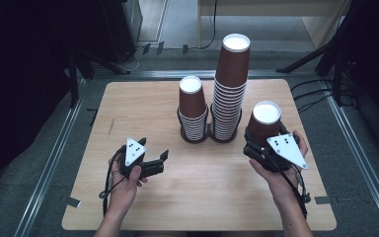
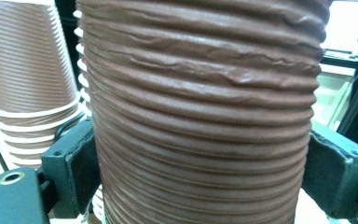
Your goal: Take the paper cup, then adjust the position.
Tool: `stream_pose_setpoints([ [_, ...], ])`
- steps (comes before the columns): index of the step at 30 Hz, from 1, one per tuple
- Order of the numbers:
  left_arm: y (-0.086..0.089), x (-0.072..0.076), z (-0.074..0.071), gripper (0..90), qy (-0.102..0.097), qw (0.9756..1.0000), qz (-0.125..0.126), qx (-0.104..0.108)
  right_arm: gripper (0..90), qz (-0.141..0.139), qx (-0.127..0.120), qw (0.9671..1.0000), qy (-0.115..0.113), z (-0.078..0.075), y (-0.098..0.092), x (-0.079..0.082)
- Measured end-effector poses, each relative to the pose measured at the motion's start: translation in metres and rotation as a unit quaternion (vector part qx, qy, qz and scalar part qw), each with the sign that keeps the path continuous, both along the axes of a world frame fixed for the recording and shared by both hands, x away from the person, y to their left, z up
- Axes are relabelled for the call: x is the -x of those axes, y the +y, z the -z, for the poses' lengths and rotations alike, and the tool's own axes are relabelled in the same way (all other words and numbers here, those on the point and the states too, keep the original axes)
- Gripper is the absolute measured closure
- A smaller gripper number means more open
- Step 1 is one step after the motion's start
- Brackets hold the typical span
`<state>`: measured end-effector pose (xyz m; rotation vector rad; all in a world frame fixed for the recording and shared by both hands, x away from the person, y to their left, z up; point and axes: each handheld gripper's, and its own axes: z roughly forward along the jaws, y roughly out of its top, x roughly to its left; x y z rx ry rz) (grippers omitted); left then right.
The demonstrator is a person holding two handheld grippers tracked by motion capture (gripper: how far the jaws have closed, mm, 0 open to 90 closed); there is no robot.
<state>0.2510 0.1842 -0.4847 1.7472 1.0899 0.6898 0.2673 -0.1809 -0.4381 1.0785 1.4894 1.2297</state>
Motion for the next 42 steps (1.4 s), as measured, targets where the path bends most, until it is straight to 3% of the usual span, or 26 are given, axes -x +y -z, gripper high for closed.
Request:
stream_pose_setpoints([
  [1, 0.0, 0.0, 0.0, 14.8, 0.0, 1.0, 0.0, 0.0, 11.5, 0.0, 0.0, 1.0, 0.0, 0.0, 0.0, 0.0],
  [3, 0.002, 0.002, -0.002, 14.9, 0.002, 0.9997, 0.009, 0.021, 11.5, -0.002, 0.01, 0.9999, -0.001, 0.002, 0.004, 0.0],
  [4, 0.003, 0.004, -0.006, 13.4, 0.015, 0.9995, 0.008, 0.026, 11.5, -0.006, 0.021, 0.9998, 0.0, 0.004, 0.008, 0.0],
  [7, 0.005, 0.007, -0.008, 8.6, 0.015, 0.9993, 0.015, 0.031, 11.5, -0.008, 0.033, 0.9994, -0.002, 0.006, 0.011, 0.0],
  [9, 0.007, 0.009, -0.01, 4.7, 0.01, 0.9978, 0.042, 0.05, 11.5, -0.01, 0.04, 0.9992, 0.0, 0.008, 0.014, 0.0],
  [10, 0.009, 0.011, -0.012, 0.3, 0.007, 0.9956, 0.068, 0.064, 11.5, -0.015, 0.044, 0.9989, -0.001, 0.009, 0.016, 0.0],
  [15, 0.007, 0.014, -0.015, 0.3, 0.006, 0.9948, 0.073, 0.07, 11.6, -0.021, 0.047, 0.9987, -0.002, 0.01, 0.022, 0.001],
  [19, 0.003, 0.015, -0.017, 0.3, 0.007, 0.9942, 0.078, 0.074, 11.6, -0.029, 0.07, 0.997, -0.013, 0.013, 0.029, 0.004],
  [22, -0.002, 0.017, -0.021, 0.3, 0.002, 0.9924, 0.091, 0.082, 11.6, -0.039, 0.087, 0.9952, -0.023, 0.015, 0.036, 0.006],
  [25, -0.007, 0.019, -0.025, 0.0, 0.002, 0.9928, 0.097, 0.07, 11.6, -0.042, 0.08, 0.9957, -0.022, 0.017, 0.039, 0.007],
  [28, -0.009, 0.02, -0.026, 0.0, 0.004, 0.992, 0.104, 0.072, 11.6, -0.045, 0.084, 0.9951, -0.024, 0.019, 0.042, 0.007],
  [34, -0.012, 0.023, -0.029, 0.0, -0.002, 0.9898, 0.119, 0.079, 11.5, -0.055, 0.12, 0.9908, -0.028, 0.025, 0.056, 0.011],
  [42, -0.019, 0.026, -0.033, 0.0, -0.005, 0.9873, 0.138, 0.079, 11.5, -0.069, 0.144, 0.9866, -0.034, 0.033, 0.065, 0.012],
])
